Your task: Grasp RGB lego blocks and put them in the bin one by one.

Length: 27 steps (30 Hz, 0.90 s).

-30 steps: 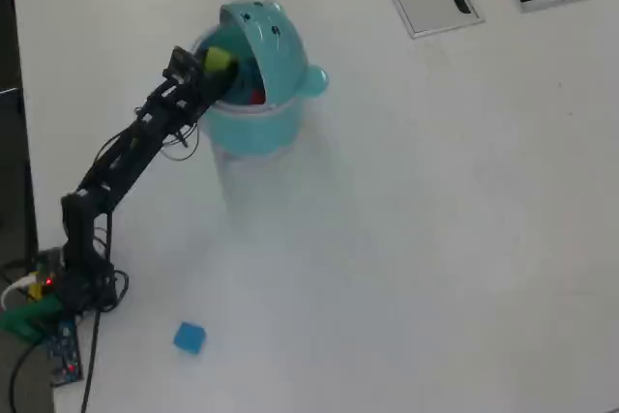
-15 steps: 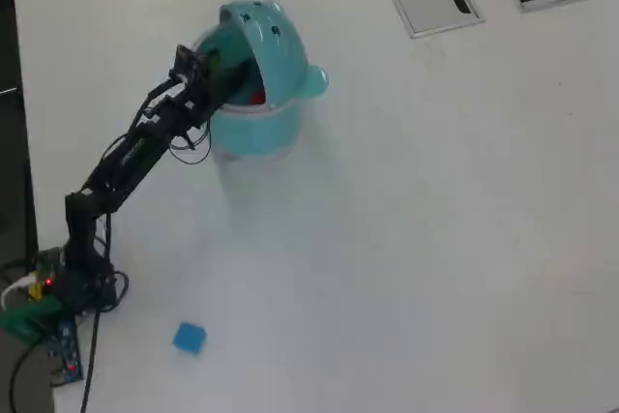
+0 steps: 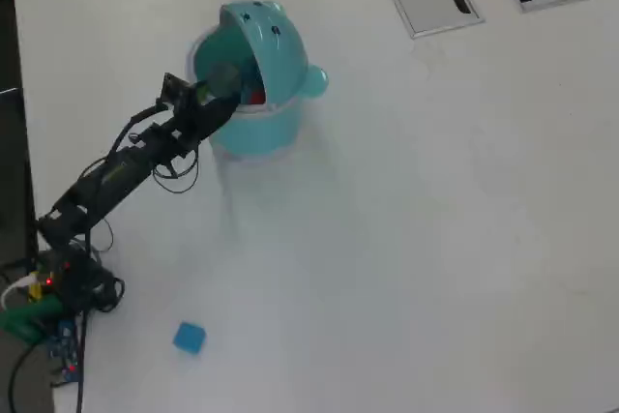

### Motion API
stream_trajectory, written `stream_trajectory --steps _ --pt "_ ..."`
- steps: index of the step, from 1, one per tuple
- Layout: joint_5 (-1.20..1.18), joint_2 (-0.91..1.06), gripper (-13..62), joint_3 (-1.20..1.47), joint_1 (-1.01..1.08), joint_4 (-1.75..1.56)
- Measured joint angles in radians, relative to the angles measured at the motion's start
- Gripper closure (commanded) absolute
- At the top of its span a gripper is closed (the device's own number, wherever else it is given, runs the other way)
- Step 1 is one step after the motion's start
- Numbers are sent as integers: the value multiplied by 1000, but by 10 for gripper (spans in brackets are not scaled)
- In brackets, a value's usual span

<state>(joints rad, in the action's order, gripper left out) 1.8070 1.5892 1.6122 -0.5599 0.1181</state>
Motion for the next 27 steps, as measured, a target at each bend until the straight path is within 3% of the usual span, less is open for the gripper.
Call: stream_trajectory --steps 17,27 --pt "0 408 162 430 380 202" --pt "0 495 162 485 592 416"
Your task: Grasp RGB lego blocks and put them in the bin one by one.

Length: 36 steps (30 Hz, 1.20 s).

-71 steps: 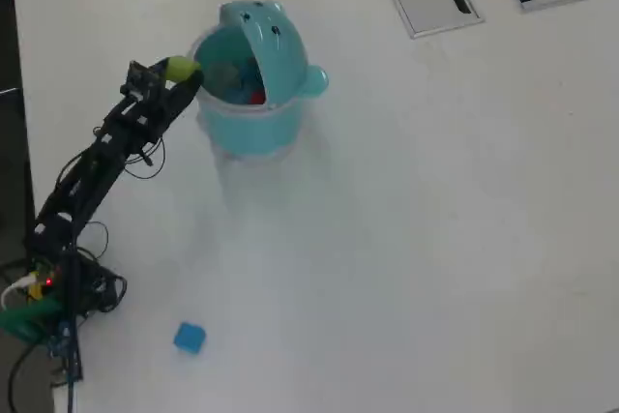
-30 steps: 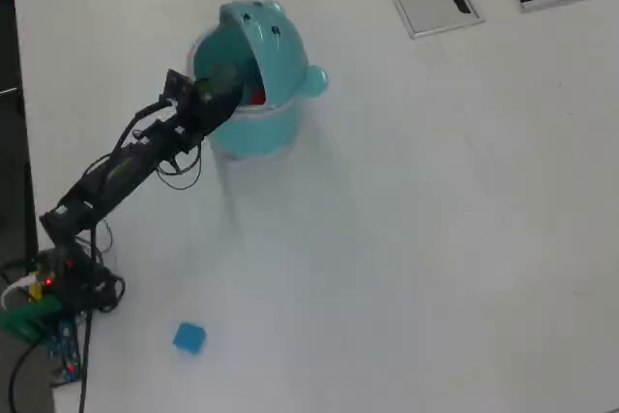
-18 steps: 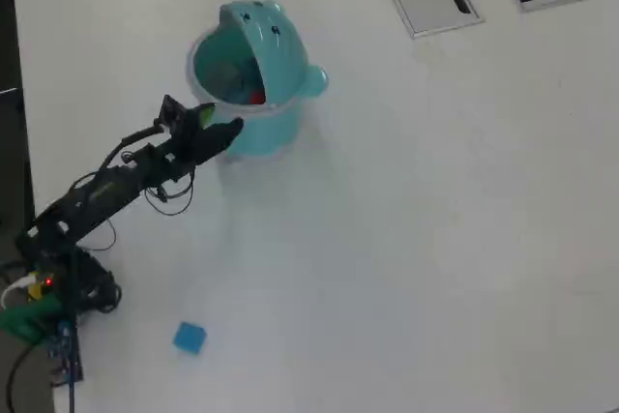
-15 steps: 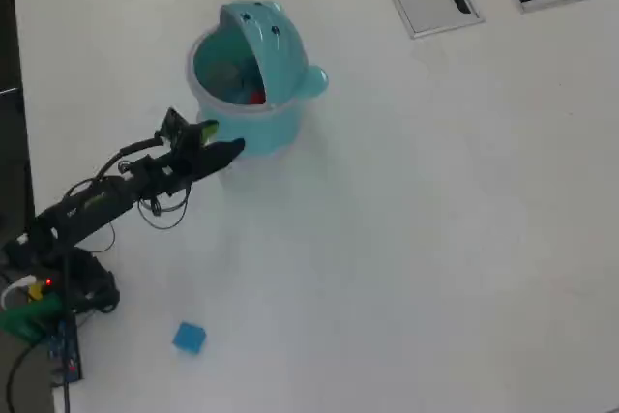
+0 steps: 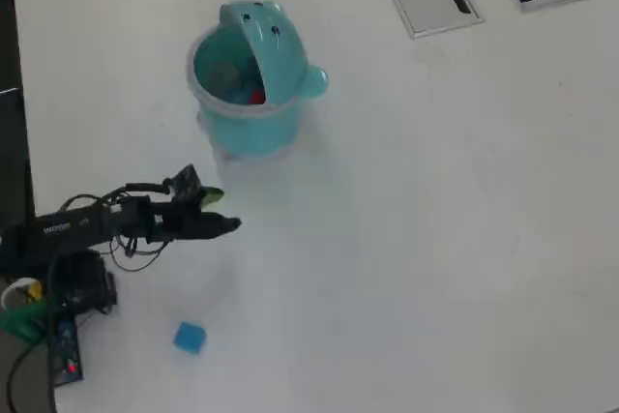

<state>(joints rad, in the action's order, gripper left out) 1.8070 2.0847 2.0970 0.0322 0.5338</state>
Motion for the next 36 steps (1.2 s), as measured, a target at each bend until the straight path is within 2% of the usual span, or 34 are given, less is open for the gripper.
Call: stream_trajectory --steps 17,36 --pt "51 -28 163 192 351 0" --pt "150 -187 154 198 687 54"
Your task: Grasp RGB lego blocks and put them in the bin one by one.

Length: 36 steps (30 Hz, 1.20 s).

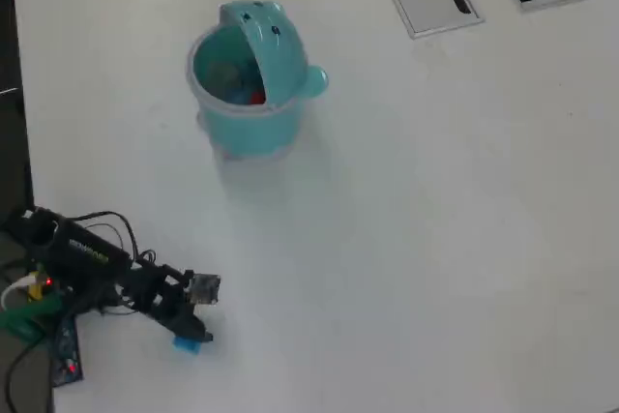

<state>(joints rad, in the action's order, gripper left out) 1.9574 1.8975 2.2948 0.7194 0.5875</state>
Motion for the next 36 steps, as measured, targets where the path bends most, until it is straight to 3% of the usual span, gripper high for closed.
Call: stream_trajectory --steps 13,26,36 --pt "95 -48 154 0 155 11" --pt "107 -48 156 66 156 40" --pt "107 -91 215 66 170 40"
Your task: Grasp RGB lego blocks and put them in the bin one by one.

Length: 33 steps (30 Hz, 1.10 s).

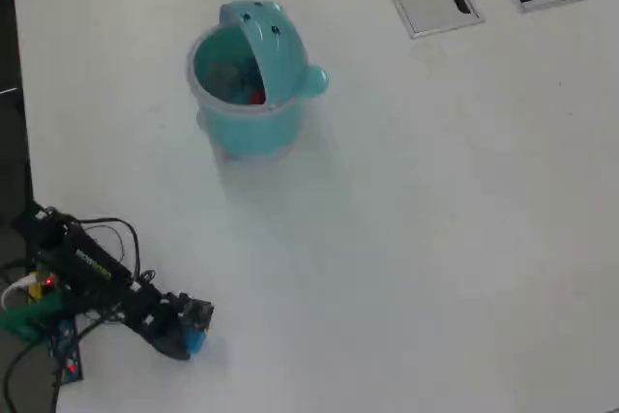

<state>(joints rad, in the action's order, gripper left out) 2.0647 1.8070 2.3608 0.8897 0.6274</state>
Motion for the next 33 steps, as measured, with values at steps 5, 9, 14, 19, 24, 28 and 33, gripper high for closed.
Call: stream_trajectory --steps 5,9,14,19,24,28,33 --pt "-29 -14 256 0 -11 0" --pt "-58 -48 290 -2 -37 -2" --pt "-114 -86 299 -14 -72 -44" --pt "-199 -104 313 -23 -161 -115" --pt "-377 -104 315 -29 -296 -199" --pt "-526 -104 314 -57 -402 -282" --pt "-623 -97 323 -87 -492 -350"
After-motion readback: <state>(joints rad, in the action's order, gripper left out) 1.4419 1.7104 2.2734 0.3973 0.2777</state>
